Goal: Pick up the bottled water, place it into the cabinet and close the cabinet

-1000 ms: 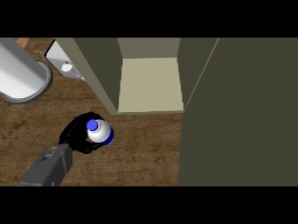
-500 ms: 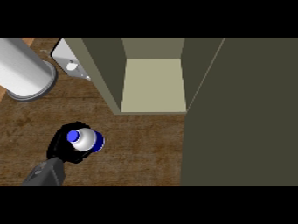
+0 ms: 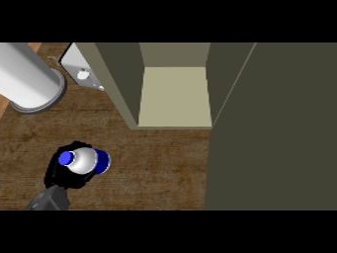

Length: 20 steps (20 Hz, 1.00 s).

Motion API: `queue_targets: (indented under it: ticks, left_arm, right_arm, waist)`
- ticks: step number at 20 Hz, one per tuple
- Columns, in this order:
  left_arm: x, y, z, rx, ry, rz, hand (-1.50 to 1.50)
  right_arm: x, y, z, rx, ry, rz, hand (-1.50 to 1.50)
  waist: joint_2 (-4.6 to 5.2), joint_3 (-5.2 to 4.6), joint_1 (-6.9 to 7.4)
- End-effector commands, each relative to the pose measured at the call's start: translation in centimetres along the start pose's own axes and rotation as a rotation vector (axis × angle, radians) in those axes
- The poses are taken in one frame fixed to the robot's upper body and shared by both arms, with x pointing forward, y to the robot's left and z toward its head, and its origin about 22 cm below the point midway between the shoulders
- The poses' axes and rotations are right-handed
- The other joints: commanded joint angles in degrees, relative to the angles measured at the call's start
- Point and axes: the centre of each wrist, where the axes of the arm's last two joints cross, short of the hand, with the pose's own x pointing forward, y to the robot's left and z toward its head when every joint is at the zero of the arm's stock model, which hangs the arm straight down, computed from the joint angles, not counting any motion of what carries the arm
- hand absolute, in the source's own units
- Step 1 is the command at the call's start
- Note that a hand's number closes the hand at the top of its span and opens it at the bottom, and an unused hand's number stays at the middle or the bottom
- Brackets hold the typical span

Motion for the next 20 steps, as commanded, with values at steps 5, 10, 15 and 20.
queue_targets:
  ticks: [5, 10, 15, 20]
  left_arm:
    - [-0.3, -3.0, -0.3, -0.089, -0.044, 0.086, 1.5]
    - [1.1, -4.3, 0.2, -0.114, -0.01, 0.055, 1.5]
    - [2.7, -9.9, -1.7, -0.164, -0.027, 0.035, 1.5]
    - [5.6, -14.9, -2.6, -0.199, -0.069, -0.02, 1.5]
  right_arm:
    - [0.7, 1.0, 0.2, 0.015, 0.013, -0.006, -1.5]
    - [0.4, 2.3, -0.7, 0.016, -0.006, 0.002, -1.5]
    - [-0.3, 1.1, -0.3, 0.022, 0.004, -0.029, -1.5]
    - [-0.9, -0.7, -0.6, 0.012, 0.013, -0.029, -1.5]
  waist:
    - [-0.21, 0.07, 0.41]
    - [-0.09, 0.03, 0.24]
    - [-0.15, 0.05, 0.1]
    - [-0.08, 0.05, 0.1]
